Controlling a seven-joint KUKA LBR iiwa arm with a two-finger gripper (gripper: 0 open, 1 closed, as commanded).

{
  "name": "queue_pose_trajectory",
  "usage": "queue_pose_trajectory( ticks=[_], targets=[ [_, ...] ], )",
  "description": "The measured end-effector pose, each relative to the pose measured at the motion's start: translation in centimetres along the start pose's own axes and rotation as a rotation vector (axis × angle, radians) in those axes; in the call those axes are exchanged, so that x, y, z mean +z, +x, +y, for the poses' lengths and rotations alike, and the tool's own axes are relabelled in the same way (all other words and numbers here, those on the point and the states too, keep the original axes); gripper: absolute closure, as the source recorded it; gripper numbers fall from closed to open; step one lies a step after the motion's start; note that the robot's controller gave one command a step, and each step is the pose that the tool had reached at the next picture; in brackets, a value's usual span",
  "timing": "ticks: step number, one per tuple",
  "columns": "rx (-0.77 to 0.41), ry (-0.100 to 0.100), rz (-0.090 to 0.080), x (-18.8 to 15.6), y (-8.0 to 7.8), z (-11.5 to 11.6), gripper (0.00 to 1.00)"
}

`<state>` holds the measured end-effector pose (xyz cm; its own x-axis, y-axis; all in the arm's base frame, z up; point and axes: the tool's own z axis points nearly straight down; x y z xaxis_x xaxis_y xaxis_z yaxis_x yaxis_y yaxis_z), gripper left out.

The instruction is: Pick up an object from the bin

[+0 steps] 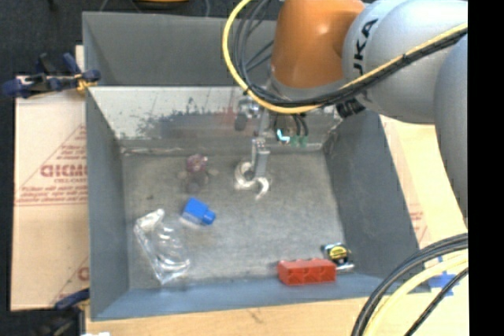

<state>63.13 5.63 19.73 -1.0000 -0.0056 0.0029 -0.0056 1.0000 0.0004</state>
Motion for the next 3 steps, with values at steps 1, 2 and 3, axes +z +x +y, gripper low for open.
queue_pose_trajectory(
  ticks=[1,2,3],
  targets=[
    [-0.131,0.001,0.0,12.0,1.5,5.1,0.0],
    [-0.345,0.0,-0.004,11.7,7.8,9.1,0.0],
    [-0.34,-0.001,-0.005,11.7,7.8,9.0,1.0]
  ],
)
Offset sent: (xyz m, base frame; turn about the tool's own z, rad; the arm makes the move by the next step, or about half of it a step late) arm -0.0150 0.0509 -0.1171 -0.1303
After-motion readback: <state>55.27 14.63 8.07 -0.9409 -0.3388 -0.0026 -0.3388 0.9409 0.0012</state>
